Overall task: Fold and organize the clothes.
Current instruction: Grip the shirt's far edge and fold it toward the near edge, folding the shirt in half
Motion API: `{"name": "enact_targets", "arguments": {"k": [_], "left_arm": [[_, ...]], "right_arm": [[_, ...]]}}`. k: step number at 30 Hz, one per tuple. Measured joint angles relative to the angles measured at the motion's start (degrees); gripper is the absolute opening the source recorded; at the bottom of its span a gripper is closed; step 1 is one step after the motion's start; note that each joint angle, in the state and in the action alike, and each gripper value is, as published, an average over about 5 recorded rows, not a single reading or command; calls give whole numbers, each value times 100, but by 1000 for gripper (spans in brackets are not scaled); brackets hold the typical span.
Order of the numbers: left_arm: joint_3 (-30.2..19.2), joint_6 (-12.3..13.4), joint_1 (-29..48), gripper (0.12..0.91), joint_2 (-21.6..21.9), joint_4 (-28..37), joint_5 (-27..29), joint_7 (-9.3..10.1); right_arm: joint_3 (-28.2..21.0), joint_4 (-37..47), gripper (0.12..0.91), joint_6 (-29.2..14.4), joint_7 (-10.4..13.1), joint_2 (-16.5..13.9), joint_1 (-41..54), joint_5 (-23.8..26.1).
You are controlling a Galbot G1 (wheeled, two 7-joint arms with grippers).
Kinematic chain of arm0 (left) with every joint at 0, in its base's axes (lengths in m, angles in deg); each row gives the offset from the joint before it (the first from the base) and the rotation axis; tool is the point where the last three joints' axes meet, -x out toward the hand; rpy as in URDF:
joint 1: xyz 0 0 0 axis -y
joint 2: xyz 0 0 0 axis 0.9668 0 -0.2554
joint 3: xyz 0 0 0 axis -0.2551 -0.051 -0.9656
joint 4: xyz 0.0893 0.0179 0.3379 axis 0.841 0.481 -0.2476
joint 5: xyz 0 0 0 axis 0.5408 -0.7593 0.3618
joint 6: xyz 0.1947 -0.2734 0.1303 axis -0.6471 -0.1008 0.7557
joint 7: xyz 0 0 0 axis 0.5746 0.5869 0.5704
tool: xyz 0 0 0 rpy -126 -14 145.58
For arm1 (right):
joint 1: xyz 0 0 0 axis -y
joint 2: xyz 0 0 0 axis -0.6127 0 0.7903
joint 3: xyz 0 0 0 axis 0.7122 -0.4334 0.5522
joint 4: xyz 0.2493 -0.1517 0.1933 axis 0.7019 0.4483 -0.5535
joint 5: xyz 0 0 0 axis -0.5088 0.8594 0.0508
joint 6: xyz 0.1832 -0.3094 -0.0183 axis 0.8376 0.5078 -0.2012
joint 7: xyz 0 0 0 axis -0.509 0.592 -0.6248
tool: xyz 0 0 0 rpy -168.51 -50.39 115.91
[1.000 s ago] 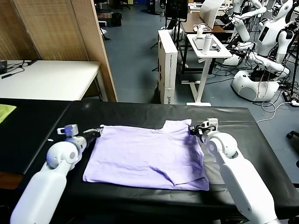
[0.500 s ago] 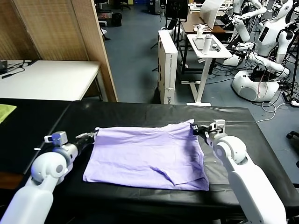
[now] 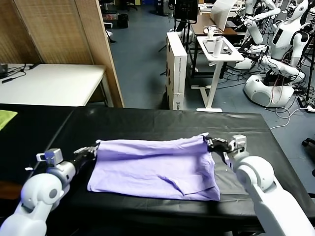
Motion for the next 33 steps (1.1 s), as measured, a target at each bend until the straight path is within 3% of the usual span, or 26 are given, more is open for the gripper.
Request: {"name": "enact_targets", "arguments": {"k": [33], "left_arm": [[490,230,-1228,197,-407,-387,306,-117]], "right_arm": [[173,-581,138,0,-4,-293,-1246,291]]}}
